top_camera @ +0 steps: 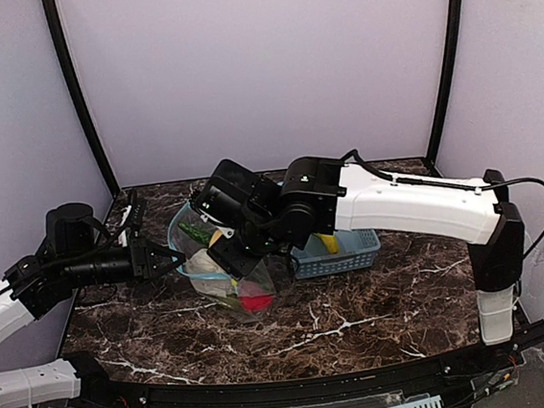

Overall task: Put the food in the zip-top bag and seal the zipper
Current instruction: Place the fake fruit in the zipper food storage bag.

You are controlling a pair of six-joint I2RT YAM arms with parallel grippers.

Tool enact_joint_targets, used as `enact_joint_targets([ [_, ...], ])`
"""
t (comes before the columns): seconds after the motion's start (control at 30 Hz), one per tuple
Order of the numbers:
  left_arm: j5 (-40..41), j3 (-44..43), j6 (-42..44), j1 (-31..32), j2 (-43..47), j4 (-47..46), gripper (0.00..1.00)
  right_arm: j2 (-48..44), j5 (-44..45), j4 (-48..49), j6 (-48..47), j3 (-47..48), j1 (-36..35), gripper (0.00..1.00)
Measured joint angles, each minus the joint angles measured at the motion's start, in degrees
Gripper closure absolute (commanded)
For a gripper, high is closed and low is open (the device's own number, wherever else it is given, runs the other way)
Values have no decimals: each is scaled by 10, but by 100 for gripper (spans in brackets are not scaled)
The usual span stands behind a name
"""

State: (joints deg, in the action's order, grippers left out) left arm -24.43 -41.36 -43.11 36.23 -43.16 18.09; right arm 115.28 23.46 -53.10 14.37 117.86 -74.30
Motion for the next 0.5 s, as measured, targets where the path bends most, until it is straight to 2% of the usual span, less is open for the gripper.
enact_joint_targets([
  [0.07,0,1,0,0,1,0,99,6,-1,-2,1,11,0,33],
  [0.2,0,2,0,0,2,0,99,15,-3,-7,4,30,0,13],
  [0.3,0,2,0,0,3,0,99,15,-6,-9,8,37,0,4],
  [0.5,1,2,-1,0,7,0,99,13,-22,-9,14,48,0,1],
])
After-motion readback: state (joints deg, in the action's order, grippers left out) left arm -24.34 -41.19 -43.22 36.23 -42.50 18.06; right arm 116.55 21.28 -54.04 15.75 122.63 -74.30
